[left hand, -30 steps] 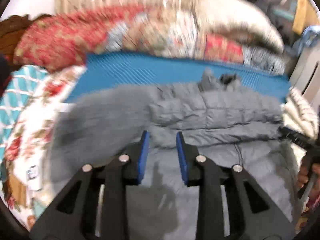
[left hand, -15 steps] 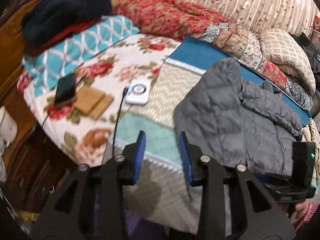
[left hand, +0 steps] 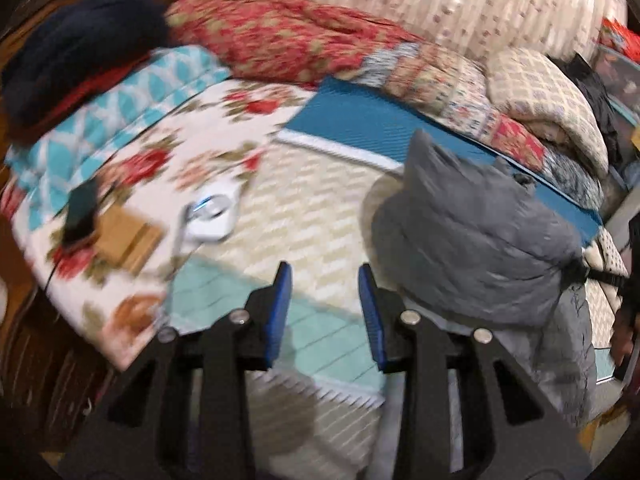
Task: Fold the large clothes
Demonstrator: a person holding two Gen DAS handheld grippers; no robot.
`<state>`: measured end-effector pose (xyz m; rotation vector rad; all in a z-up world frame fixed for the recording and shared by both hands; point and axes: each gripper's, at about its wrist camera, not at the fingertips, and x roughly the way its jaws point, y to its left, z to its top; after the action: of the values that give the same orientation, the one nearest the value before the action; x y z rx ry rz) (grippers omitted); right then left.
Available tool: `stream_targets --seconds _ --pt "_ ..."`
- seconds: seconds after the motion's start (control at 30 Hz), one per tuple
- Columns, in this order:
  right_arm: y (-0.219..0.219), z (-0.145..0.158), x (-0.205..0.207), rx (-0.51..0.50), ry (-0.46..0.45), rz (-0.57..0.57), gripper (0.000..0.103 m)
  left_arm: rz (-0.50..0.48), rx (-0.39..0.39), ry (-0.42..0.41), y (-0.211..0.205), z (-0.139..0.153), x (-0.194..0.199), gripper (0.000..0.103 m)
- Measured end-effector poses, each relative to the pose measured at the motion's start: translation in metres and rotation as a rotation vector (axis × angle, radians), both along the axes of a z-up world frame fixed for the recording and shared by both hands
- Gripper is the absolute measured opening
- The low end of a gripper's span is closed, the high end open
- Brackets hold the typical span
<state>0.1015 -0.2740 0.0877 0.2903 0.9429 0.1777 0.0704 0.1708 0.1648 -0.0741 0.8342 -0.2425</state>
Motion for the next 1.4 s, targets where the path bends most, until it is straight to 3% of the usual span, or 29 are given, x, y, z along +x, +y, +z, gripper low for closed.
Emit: stream_targets --seconds 0.13,0.23,0.37,0.43,0.5,0.57,0.6,0.7,0.73,0.83,0.9,0.97,1.07,1.2,1.3,1.4 --pt "-0.079 0.002 0.032 -0.114 0.027 -0.138 0.023 -0.147 0.043 -0.054 -0.1 0.009 0.042 0.033" --pt "-0.103 -0.007 0.05 -0.131 0.037 -0.185 0.023 -0.237 0.065 -0.017 -0.179 -0.006 0.08 0.033" --pt "-0.148 -0.019 0.065 -0.172 0.073 -0.268 0.023 -0.244 0.18 0.039 -0.256 -0.04 0.138 0.033" --pt "-0.172 -0.028 0.07 -0.186 0.067 -0.339 0.023 -0.211 0.189 0.075 -0.275 -0.056 0.175 0.033" --pt "-0.197 -0.038 0.069 -0.169 0.067 -0.409 0.025 -0.175 0.248 0.098 -0.287 -0.072 0.203 0.033" --pt "-0.226 -0.049 0.066 -0.035 0.07 -0.467 0.034 -0.148 0.304 0.17 -0.298 -0.1 0.227 0.033" --pt "-0.238 -0.053 0.061 0.033 0.049 -0.495 0.043 -0.141 0.322 0.189 -0.301 -0.113 0.234 0.033" --pt "-0.261 -0.052 0.038 0.142 -0.049 -0.567 0.074 -0.159 0.395 0.143 -0.31 -0.129 0.232 0.033" --pt "-0.269 -0.051 0.027 0.161 -0.087 -0.61 0.076 -0.167 0.422 0.126 -0.312 -0.134 0.229 0.033" --pt "-0.271 -0.036 -0.001 0.171 -0.185 -0.689 0.076 -0.18 0.459 0.086 -0.314 -0.135 0.221 0.033" --pt "-0.241 -0.017 -0.004 0.048 -0.25 -0.612 0.076 -0.187 0.45 0.071 -0.312 -0.13 0.218 0.033" --pt "-0.209 -0.012 0.004 0.014 -0.263 -0.491 0.076 -0.179 0.406 0.041 -0.309 -0.12 0.21 0.033" --pt "-0.178 -0.032 0.024 -0.028 -0.183 -0.381 0.076 -0.149 0.355 0.007 -0.306 -0.111 0.202 0.033" --pt "-0.192 -0.097 0.062 -0.057 -0.005 -0.396 0.076 -0.183 0.485 0.037 -0.321 -0.141 0.205 0.033" --pt "-0.181 -0.097 0.073 -0.174 0.029 -0.416 0.076 -0.204 0.566 0.057 -0.332 -0.136 0.205 0.033" --pt "-0.176 -0.083 0.059 -0.148 0.03 -0.433 0.076 -0.203 0.467 0.035 -0.312 -0.102 0.19 0.033"
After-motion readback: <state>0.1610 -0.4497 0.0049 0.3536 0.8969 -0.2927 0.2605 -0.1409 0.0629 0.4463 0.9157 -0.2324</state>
